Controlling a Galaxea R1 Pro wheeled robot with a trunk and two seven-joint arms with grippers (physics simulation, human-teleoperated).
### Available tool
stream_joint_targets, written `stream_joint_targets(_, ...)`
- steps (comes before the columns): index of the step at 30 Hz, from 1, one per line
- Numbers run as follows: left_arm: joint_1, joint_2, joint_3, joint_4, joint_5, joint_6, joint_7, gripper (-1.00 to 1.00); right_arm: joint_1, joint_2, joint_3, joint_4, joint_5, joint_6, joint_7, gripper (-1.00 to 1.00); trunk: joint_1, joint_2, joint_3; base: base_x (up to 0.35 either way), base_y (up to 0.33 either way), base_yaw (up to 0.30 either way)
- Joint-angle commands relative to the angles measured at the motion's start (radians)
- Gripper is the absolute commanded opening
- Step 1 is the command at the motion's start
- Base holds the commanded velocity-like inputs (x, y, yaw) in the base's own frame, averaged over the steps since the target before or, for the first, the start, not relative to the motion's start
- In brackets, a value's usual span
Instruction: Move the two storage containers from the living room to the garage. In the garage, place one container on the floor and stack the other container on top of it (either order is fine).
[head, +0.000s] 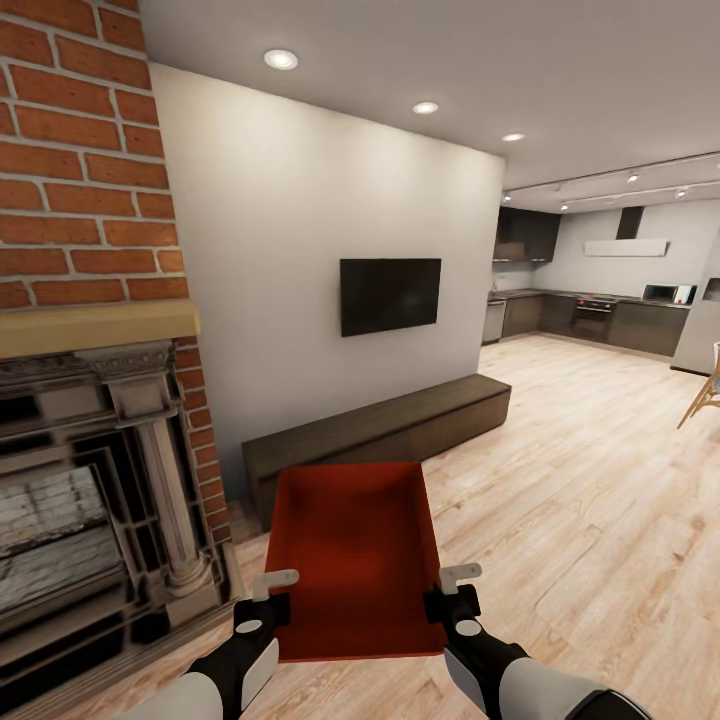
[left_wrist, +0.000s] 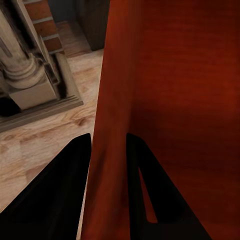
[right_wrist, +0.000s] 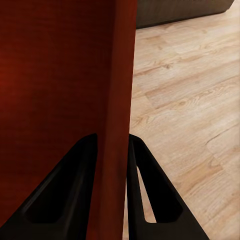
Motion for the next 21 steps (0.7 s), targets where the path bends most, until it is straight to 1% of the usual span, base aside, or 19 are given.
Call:
stream_joint_targets(1, 0.0, 0.014, -0.004, 0.001, 0.001, -0.005, 0.032, -1.0, -0.001, 0.001, -0.087, -0.033, 0.005, 0.001, -0.002, -1.0, 0.0, -0.002, -0.002, 0.0, 0.0, 0.0)
stream_joint_targets(11, 0.0, 0.015, -0.004, 0.002, 0.001, -0.004, 0.032, -1.0, -0.001, 0.001, -0.087, -0.033, 0.005, 0.001, -0.002, -1.0, 0.0, -0.002, -0.002, 0.0, 0.0, -0.009)
stream_joint_targets(14, 0.0, 0.015, -0.004, 0.002, 0.001, -0.004, 0.032, -1.0, -0.001, 0.001, -0.087, -0.033, 0.005, 0.001, -0.002, -1.0, 0.0, -0.002, -0.002, 0.0, 0.0, -0.159)
stream_joint_targets(21, 0.0, 0.015, -0.004, 0.002, 0.001, -0.004, 0.032, -1.0, -0.001, 0.001, -0.087, -0.033, 0.005, 0.001, -0.002, -1.0, 0.0, -0.002, -0.002, 0.0, 0.0, -0.267)
